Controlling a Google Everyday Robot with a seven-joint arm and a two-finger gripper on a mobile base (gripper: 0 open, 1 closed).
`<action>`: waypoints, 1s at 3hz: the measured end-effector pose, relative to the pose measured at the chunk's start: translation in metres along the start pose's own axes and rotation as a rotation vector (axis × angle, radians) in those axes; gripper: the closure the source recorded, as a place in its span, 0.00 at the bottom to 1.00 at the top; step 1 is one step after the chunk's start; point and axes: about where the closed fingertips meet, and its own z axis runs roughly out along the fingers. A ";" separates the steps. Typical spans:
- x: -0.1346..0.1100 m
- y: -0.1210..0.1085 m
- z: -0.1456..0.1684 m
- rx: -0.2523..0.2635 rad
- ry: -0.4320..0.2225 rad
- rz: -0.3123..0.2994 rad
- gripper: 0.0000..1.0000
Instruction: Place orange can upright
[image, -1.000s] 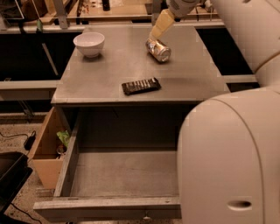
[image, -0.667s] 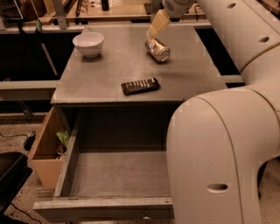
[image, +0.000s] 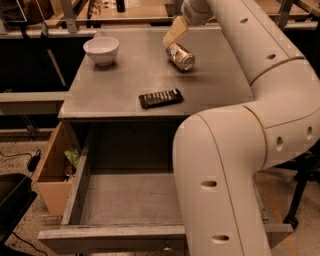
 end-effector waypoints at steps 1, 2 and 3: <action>0.011 0.009 0.024 -0.019 0.065 0.053 0.00; 0.025 0.025 0.038 -0.010 0.176 0.042 0.00; 0.048 0.043 0.047 -0.009 0.317 0.001 0.00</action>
Offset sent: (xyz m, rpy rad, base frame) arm 0.1261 -0.0073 0.0212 -0.1495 0.2897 -0.1130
